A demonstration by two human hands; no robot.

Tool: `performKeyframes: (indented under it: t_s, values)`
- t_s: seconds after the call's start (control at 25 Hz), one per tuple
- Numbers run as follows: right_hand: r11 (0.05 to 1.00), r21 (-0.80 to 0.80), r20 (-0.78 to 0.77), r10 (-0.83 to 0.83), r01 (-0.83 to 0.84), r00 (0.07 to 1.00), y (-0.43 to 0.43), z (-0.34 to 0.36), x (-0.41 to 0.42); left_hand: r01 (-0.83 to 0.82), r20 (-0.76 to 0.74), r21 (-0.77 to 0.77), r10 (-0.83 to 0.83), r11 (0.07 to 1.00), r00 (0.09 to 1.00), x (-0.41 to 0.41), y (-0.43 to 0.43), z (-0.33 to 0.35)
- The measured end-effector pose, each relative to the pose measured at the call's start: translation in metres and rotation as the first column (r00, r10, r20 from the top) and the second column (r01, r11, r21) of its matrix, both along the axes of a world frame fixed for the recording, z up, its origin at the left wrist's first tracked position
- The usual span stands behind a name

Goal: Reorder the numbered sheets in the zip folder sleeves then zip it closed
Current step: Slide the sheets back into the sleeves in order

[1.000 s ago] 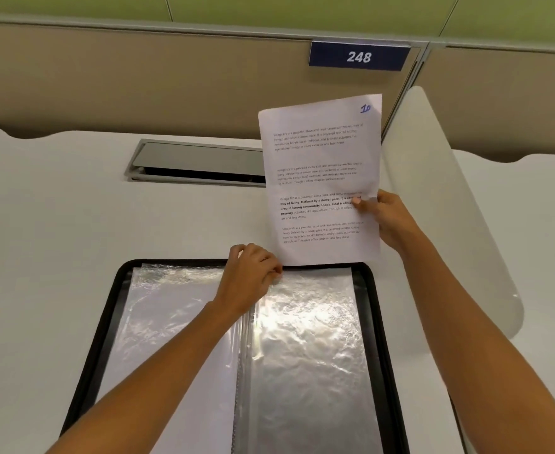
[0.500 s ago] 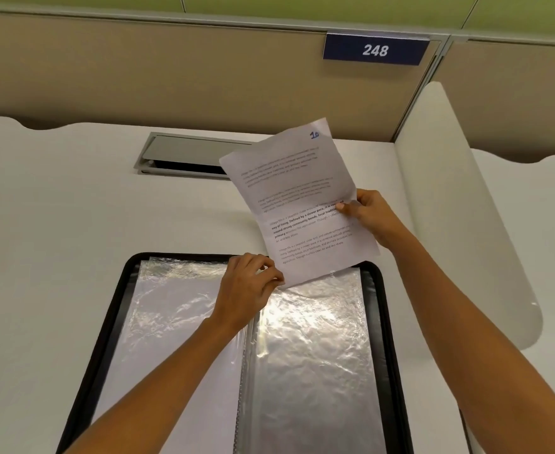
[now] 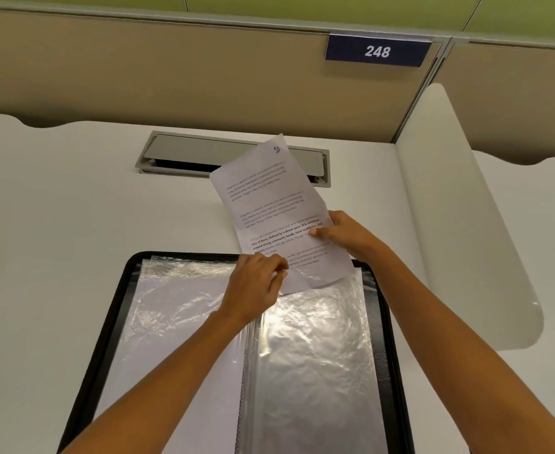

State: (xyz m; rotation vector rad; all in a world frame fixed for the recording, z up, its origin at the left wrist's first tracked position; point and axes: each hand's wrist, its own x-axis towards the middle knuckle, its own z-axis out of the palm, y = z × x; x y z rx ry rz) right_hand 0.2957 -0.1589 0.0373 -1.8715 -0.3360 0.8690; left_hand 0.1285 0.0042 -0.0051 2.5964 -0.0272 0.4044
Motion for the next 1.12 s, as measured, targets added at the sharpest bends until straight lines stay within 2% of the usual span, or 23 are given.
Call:
performKeyframes:
  t_s: [0.16,0.24,0.32,0.52,0.76,0.92,1.0,1.12]
  values:
    - [0.932,-0.255,-0.176,0.217,-0.257,0.960,-0.009,0.008,0.008,0.085,-0.099,-0.032,-0.088,0.996,0.991,0.014,-0.023,0.008]
    - [0.851,-0.430,-0.124,0.274,-0.301,0.954,-0.016,0.016,0.012,0.114,-0.144,-0.081,-0.125,0.990,0.982,0.022,-0.037,0.011]
    - [0.817,-0.523,-0.035,0.265,-0.243,0.964,-0.022,0.020,0.015,0.139,-0.185,-0.106,-0.157,0.985,0.970,0.028,-0.051,0.013]
    - [0.862,-0.498,0.007,0.114,-0.096,0.993,-0.022,0.012,0.010,0.127,-0.184,-0.135,-0.151,0.983,0.971,0.033,-0.078,0.019]
    - [0.893,-0.450,0.076,0.023,0.014,0.997,-0.021,-0.004,-0.002,0.080,-0.038,-0.027,-0.081,0.996,0.996,0.031,-0.093,0.025]
    - [0.872,-0.488,0.143,0.035,0.040,0.989,-0.025,-0.008,-0.010,-0.005,0.052,0.033,0.003,0.999,0.999,0.030,-0.091,0.022]
    - [0.868,-0.495,0.149,0.036,0.043,0.988,-0.025,-0.006,-0.013,-0.010,0.027,0.000,0.010,1.000,1.000,0.031,-0.090,0.024]
    - [0.882,-0.470,0.088,0.014,0.029,0.996,-0.025,0.002,-0.016,-0.026,-0.130,-0.169,0.004,0.985,0.992,0.033,-0.089,0.028]
